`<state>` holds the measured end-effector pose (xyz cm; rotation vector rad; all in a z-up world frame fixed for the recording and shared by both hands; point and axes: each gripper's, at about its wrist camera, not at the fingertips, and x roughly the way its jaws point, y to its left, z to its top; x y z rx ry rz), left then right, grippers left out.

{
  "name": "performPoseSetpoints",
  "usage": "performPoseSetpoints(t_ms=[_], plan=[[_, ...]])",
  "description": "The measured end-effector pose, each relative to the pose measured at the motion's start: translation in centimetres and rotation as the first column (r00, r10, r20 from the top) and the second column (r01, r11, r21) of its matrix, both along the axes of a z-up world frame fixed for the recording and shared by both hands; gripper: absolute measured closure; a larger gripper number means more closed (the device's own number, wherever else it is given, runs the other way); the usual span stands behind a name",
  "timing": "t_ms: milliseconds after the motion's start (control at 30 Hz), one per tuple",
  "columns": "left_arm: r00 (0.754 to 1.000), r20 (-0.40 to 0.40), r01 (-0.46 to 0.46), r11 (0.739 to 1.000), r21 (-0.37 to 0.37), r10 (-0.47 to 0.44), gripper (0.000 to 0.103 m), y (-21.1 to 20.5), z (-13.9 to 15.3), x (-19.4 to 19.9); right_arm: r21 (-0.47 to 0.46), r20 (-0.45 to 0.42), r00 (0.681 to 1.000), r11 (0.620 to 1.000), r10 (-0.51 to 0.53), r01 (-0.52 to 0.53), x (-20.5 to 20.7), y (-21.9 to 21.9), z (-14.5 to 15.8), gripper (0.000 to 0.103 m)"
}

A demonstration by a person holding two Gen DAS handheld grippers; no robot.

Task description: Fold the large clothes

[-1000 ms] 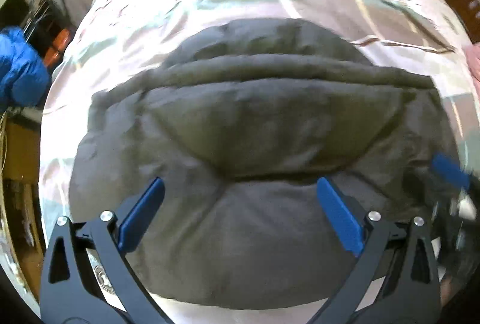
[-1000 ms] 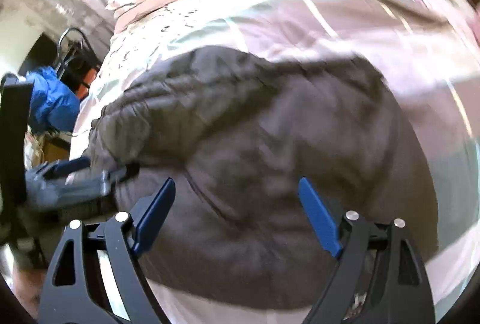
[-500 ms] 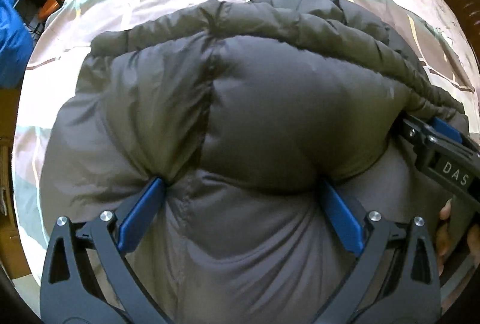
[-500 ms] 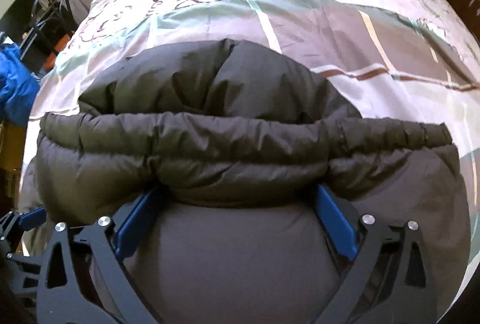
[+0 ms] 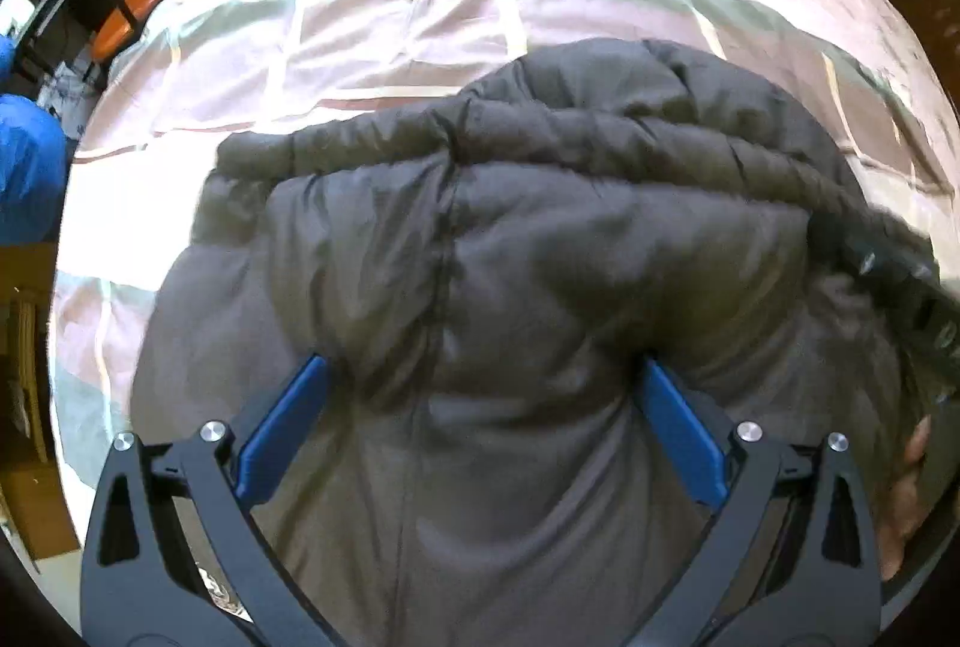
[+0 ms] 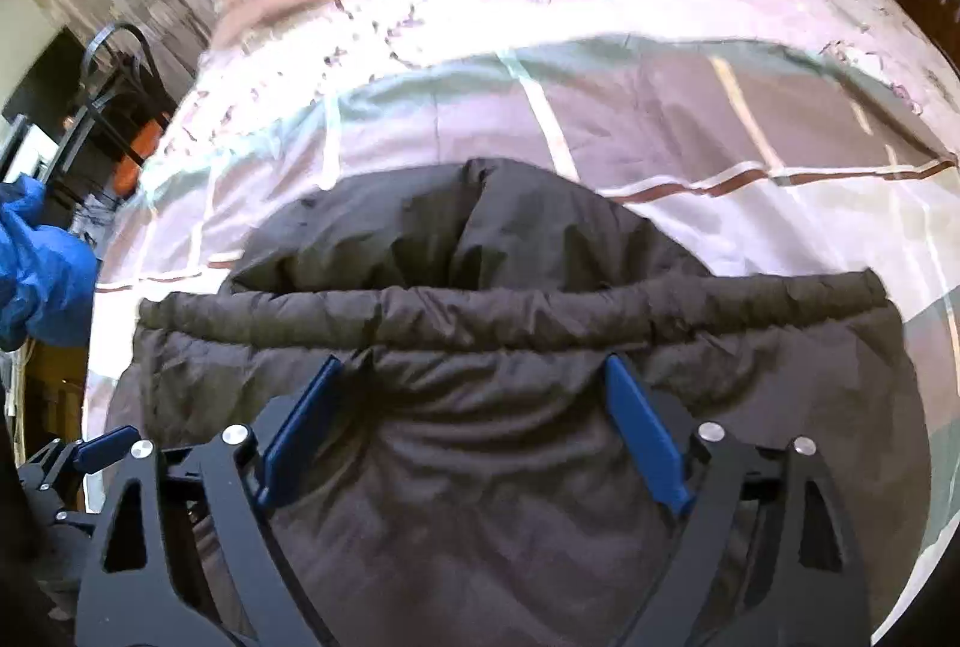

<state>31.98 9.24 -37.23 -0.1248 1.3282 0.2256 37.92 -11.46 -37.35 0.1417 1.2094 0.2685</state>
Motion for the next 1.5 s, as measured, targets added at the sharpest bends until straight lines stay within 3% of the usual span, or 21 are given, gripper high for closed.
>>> performPoseSetpoints(t_ms=[67, 133, 333, 467, 600, 667, 767, 867, 967, 1067, 1133, 1300, 1400, 1500], plan=[[1.0, -0.006, -0.011, 1.0, -0.016, 0.011, 0.002, 0.3, -1.0, 1.1, -0.015, -0.028, 0.999, 1.0, -0.024, 0.024, 1.1, 0.0, -1.6, 0.014], [1.0, -0.024, -0.01, 1.0, -0.027, 0.009, 0.002, 0.3, -2.4, 1.8, -0.062, -0.001, 1.0, 0.998, -0.004, 0.004, 1.5, 0.7, -2.0, 0.014], [0.999, -0.047, 0.003, 1.0, -0.008, -0.004, 0.002, 0.5, -3.4, 3.3, -0.169, 0.006, 0.999, 0.985, 0.035, -0.034, 3.2, 2.3, -3.2, 0.009], [1.0, -0.026, 0.003, 1.0, 0.008, -0.003, 0.002, 0.4, -1.6, 2.1, -0.147, 0.006, 0.999, 0.988, 0.04, -0.039, 2.2, 1.6, -2.1, 0.011], [0.999, 0.053, 0.004, 1.0, -0.005, -0.004, 0.002, -0.2, 1.5, -1.2, -0.09, 0.077, 0.997, 0.996, 0.011, -0.004, -1.9, -0.4, 1.5, 0.014], [0.999, 0.029, 0.014, 1.0, -0.015, -0.013, 0.002, -0.7, 0.9, -1.3, -0.09, 0.048, 0.999, 0.996, 0.005, -0.001, -2.5, -0.5, 1.1, 0.014], [0.997, -0.073, 0.011, 0.999, -0.032, -0.013, 0.002, -1.0, -1.7, -0.6, -0.133, -0.021, 1.0, 0.991, 0.011, -0.013, -2.1, 0.0, -1.4, 0.014], [1.0, -0.006, 0.016, 0.996, -0.088, -0.017, 0.002, -1.1, 1.0, -2.9, -0.074, 0.035, 0.999, 0.997, 0.004, -0.001, -3.8, -0.9, 2.4, 0.014], [0.999, 0.036, 0.04, 0.996, -0.081, -0.037, 0.002, -2.2, 4.5, -6.1, -0.121, 0.089, 0.996, 0.993, 0.007, 0.004, -7.4, -1.6, 7.3, 0.014], [0.997, 0.069, 0.044, 0.987, -0.157, -0.034, 0.002, -3.5, 8.0, -9.2, -0.151, 0.031, 0.999, 0.988, -0.008, 0.012, -11.5, -2.5, 10.5, 0.008], [0.998, 0.063, 0.043, 0.981, -0.188, -0.032, 0.002, -5.0, 10.5, -10.7, -0.222, -0.015, 0.999, 0.975, -0.03, 0.025, -14.0, -3.1, 12.4, 0.008], [0.995, 0.084, 0.054, 0.995, -0.085, -0.047, 0.002, -7.2, 19.5, -15.9, -0.227, -0.008, 0.998, 0.973, -0.054, 0.051, -19.5, -4.4, 19.1, 0.008], [0.995, 0.065, 0.083, 0.988, -0.131, -0.075, 0.002, -7.5, 23.3, -16.6, -0.325, -0.011, 0.998, 0.944, -0.059, 0.053, -21.1, -4.2, 23.5, 0.008], [0.996, 0.044, 0.077, 0.986, -0.148, -0.072, 0.002, -7.3, 26.5, -17.8, -0.296, -0.03, 0.997, 0.954, -0.066, 0.054, -22.2, -4.4, 26.3, 0.008]])
